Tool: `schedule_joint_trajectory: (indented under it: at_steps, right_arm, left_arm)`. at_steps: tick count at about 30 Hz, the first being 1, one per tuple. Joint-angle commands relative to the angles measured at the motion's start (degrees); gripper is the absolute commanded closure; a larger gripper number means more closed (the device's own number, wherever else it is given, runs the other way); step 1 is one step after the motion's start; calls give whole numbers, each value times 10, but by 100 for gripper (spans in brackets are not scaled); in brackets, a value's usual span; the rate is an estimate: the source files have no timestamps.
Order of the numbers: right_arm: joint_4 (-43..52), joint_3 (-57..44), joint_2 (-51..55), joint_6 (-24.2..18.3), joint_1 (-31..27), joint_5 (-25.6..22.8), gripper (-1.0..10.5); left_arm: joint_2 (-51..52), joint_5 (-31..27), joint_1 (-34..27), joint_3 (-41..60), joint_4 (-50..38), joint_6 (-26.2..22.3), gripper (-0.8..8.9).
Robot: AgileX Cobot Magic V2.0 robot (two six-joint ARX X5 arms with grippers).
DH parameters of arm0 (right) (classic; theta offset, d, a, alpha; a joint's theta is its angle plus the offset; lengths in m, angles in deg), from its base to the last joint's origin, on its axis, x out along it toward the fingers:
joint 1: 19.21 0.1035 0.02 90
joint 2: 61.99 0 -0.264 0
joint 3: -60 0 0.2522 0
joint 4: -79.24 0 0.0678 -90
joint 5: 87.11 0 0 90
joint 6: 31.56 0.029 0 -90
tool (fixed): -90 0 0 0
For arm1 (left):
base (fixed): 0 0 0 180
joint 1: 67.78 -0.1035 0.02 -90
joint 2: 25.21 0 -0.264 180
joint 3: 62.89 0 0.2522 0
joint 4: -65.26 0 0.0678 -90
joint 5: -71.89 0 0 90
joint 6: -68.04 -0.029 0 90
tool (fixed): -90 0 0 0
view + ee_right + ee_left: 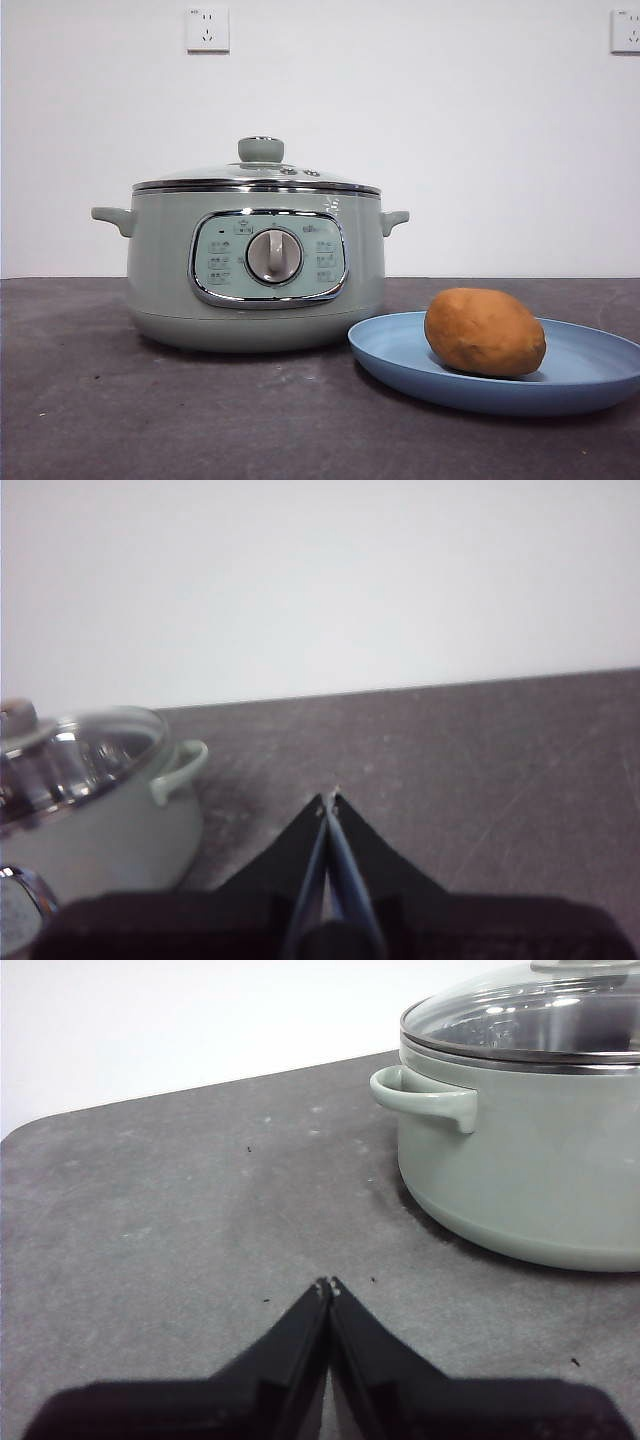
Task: Take the potato out from the steamer,put the potato on the plate,close the lid
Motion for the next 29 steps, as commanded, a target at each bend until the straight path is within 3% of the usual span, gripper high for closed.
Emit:
schedule_joint_trajectory:
  at_steps: [1, 8, 23, 29]
  right_arm:
    - [20, -37, 24, 8, -2, -9, 946]
    - [18, -91, 61, 7, -2, -48, 946]
    - [-56, -113, 61, 7, -2, -47, 946]
    - [-52, -113, 62, 59, 0, -47, 946]
  left_arm:
    - [2, 0, -2, 9, -1, 4, 817]
    - [2, 0, -2, 9, -1, 4, 817]
    - [2, 0, -2, 9, -1, 4, 817]
    - [2, 0, -2, 9, -1, 4, 817]
